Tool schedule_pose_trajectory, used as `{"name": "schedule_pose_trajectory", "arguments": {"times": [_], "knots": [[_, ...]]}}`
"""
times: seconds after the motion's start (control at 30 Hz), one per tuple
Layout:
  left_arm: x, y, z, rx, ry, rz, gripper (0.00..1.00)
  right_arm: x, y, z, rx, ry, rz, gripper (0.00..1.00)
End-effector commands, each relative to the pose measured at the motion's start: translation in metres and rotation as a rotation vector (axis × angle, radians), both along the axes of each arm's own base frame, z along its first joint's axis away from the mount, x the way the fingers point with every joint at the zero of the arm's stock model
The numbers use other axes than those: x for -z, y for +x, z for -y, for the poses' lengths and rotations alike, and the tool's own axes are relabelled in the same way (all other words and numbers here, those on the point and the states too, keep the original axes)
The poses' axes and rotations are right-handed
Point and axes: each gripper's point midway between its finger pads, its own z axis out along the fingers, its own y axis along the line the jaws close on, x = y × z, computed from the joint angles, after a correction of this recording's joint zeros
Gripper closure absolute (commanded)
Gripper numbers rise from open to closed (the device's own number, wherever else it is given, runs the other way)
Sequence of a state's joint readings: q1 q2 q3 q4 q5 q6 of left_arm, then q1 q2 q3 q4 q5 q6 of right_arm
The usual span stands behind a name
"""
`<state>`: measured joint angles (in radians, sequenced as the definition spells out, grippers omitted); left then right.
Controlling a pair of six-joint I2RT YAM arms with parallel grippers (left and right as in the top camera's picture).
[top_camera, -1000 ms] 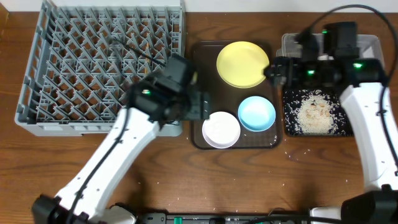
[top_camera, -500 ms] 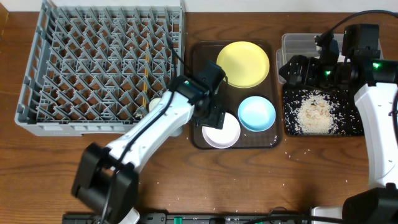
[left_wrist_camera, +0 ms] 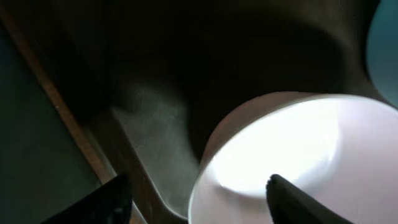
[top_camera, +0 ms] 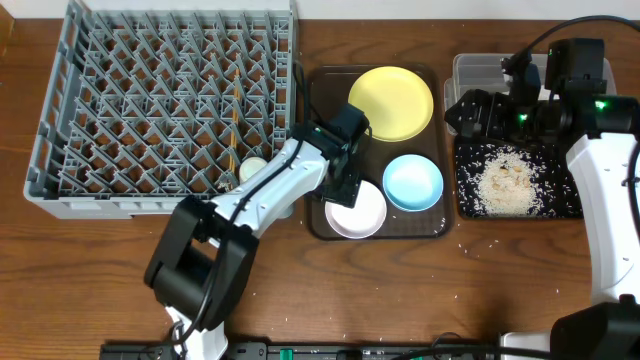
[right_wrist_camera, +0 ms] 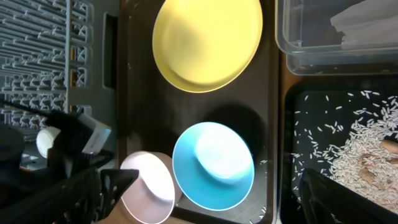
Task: Sort waste into correct bins and load items into the dishwasher
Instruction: 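Reach left gripper to the white bowl and grasp its rim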
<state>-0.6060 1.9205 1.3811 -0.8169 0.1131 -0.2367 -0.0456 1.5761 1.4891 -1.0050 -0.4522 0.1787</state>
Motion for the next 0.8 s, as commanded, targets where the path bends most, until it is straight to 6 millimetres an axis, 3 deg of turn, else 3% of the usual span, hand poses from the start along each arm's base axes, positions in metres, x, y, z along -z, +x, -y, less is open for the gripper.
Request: {"name": "schedule_pose_trajectory", "arguments": {"times": [0.0, 0.17, 0.33, 0.77], "knots": [[0.013, 0.002, -0.002, 0.006, 0.032, -0.010, 0.32, -0.008, -0.002, -0.004, -0.015, 0.005, 0.023, 0.01], [0.027, 0.000, -0.004, 0.002, 0.053, -0.042, 0.45, -0.008, -0.002, -0.004, -0.021, 0.001, 0.028, 0.01], [0.028, 0.000, -0.003, -0.005, 0.051, -0.045, 0.57, -0.008, -0.002, -0.004, -0.021, 0.001, 0.027, 0.01], [0.027, -0.001, -0.002, -0.027, 0.042, -0.049, 0.75, -0.009, 0.000, -0.004, -0.021, 0.001, 0.037, 0.01]]}}
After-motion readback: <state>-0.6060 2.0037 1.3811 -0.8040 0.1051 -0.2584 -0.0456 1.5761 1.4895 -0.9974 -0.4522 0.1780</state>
